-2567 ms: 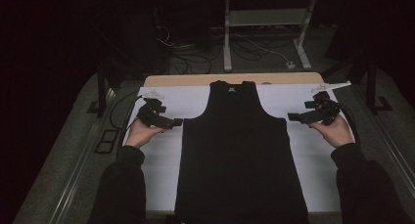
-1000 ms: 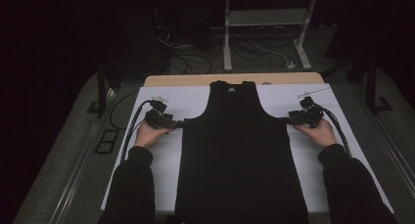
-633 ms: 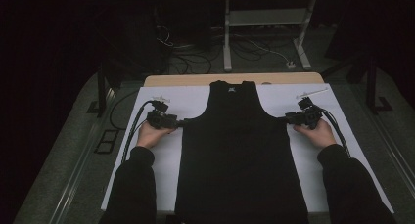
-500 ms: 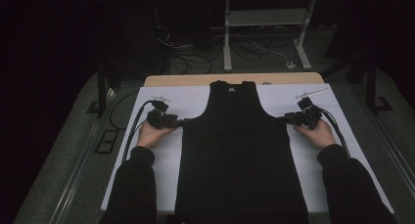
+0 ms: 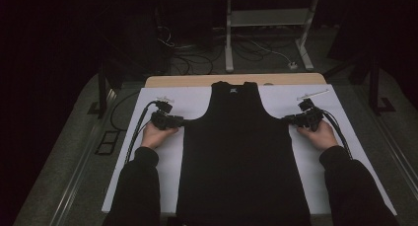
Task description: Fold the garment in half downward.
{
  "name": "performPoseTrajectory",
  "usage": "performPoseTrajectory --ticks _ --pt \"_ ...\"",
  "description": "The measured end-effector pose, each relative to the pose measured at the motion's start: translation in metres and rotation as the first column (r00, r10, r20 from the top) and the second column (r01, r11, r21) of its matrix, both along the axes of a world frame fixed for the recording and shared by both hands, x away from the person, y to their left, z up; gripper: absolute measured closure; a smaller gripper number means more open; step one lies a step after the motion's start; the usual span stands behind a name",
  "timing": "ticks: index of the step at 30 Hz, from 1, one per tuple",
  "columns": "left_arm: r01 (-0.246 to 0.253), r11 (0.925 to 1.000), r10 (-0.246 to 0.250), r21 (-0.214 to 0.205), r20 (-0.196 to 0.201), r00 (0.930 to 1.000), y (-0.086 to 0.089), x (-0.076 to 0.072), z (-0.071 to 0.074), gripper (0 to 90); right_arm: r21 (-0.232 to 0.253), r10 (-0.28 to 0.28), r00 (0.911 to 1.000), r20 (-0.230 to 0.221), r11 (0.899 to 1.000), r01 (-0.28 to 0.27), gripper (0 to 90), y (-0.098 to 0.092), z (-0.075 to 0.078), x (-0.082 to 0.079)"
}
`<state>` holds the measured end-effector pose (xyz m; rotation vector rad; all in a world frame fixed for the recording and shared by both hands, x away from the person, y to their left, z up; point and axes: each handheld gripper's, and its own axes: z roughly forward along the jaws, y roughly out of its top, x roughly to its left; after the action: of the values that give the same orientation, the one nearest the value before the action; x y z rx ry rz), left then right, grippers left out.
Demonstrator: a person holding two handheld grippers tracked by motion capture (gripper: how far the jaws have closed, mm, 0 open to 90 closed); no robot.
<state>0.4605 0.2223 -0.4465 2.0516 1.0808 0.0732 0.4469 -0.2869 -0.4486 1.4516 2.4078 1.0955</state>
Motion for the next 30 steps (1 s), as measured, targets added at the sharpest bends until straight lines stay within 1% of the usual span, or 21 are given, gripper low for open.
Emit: performPoseTrajectory --ticks 1,2,3,4,5,6,7,9,10,11,12,14,17,18,19,20,22,23,24,28,30 --pt "0.005 1.0000 -0.005 0.003 0.000 1.0000 -0.001 0.000 0.000 55.7 -0.001 0.000 1.0000 -0.003 1.000 0.000 75.3 0.000 -0.001 0.000" --pt "-0.002 1.0000 0.002 0.002 0.000 1.0000 -0.002 0.001 0.000 55.7 -0.001 0.000 1.0000 -0.003 1.000 0.000 75.3 0.000 -0.001 0.000" --pt "0.000 0.9999 0.000 0.015 0.005 1.0000 -0.004 0.001 0.000 57.5 -0.002 0.001 1.0000 -0.001 1.000 -0.001 76.9 0.001 -0.001 0.000" --pt "0.000 0.9999 0.000 0.015 0.005 1.0000 -0.004 0.001 0.000 58.9 -0.002 0.001 1.0000 -0.001 1.000 -0.001 76.9 0.001 -0.001 0.000" --pt "-0.005 0.9994 0.004 0.034 0.016 0.9999 -0.006 0.001 0.000 60.9 -0.005 0.007 1.0000 -0.002 1.000 -0.007 78.5 0.001 -0.001 0.000" --pt "-0.015 0.9991 0.014 0.039 0.028 0.9995 -0.008 0.001 0.000 63.1 -0.006 0.010 0.9999 0.000 1.000 -0.010 79.2 0.002 -0.001 0.000" --pt "-0.011 0.9987 0.009 0.050 0.034 0.9994 -0.011 0.000 -0.001 64.3 -0.007 0.014 0.9999 0.001 1.000 -0.014 80.7 0.002 -0.001 0.000" --pt "-0.016 0.9986 0.014 0.051 0.039 0.9991 -0.013 0.000 -0.001 67.2 -0.007 0.015 0.9999 -0.003 1.000 -0.015 81.8 0.002 -0.001 0.000" --pt "-0.004 0.9972 0.001 0.075 0.040 0.9992 -0.014 -0.001 0.000 69.9 -0.006 0.015 0.9999 -0.005 1.000 -0.015 82.2 0.002 -0.001 0.000" --pt "-0.004 0.9972 0.001 0.075 0.040 0.9992 -0.014 -0.001 0.000 73.1 -0.006 0.015 0.9999 -0.005 1.000 -0.015 82.2 0.002 -0.001 0.000" --pt "-0.005 0.9963 0.002 0.086 0.040 0.9992 -0.015 -0.001 0.001 78.3 0.000 0.013 0.9999 -0.007 1.000 -0.013 83.1 0.002 -0.001 0.000" --pt "-0.008 0.9964 0.004 0.085 0.047 0.9989 -0.015 -0.003 0.002 84.8 -0.001 0.013 0.9999 -0.008 1.000 -0.013 83.5 0.002 -0.001 0.000" --pt "-0.006 0.9955 0.002 0.095 0.048 0.9989 -0.016 -0.003 0.003 86.4 -0.004 0.014 0.9998 -0.011 1.000 -0.014 83.7 0.002 0.000 -0.001" --pt "-0.004 0.9951 -0.001 0.099 0.046 0.9989 -0.015 -0.005 0.005 86.6 0.005 0.009 0.9997 -0.023 1.000 -0.009 83.9 0.001 0.000 -0.001" --pt "-0.004 0.9951 -0.001 0.099 0.046 0.9989 -0.015 -0.005 0.005 86.7 0.005 0.009 0.9997 -0.023 1.000 -0.009 83.9 0.001 0.000 -0.001" --pt "-0.005 0.9960 0.000 0.089 0.054 0.9986 -0.015 -0.007 0.007 86.8 0.017 0.004 0.9994 -0.034 1.000 -0.004 84.1 -0.001 0.001 -0.001" --pt "-0.012 0.9976 0.009 0.068 0.049 0.9987 -0.012 -0.008 0.011 86.8 0.033 -0.003 0.9991 -0.041 0.999 0.004 84.2 -0.002 0.001 -0.002" --pt "-0.012 0.9976 0.009 0.068 0.049 0.9987 -0.012 -0.008 0.011 86.9 0.033 -0.003 0.9991 -0.041 0.999 0.004 84.2 -0.002 0.001 -0.002" --pt "-0.024 0.9988 0.022 0.042 0.050 0.9985 -0.010 -0.010 0.013 86.9 0.045 -0.008 0.9989 -0.046 0.999 0.010 84.2 -0.003 0.002 -0.003" --pt "-0.033 0.9989 0.031 0.034 0.047 0.9984 -0.006 -0.014 0.015 86.9 0.081 -0.011 0.9995 -0.028 0.997 0.013 84.3 -0.005 0.008 -0.010" --pt "-0.041 0.9987 0.040 0.030 0.039 0.9984 -0.006 -0.015 0.015 86.9 0.082 -0.010 0.9997 -0.023 0.997 0.011 84.3 -0.005 0.009 -0.012"
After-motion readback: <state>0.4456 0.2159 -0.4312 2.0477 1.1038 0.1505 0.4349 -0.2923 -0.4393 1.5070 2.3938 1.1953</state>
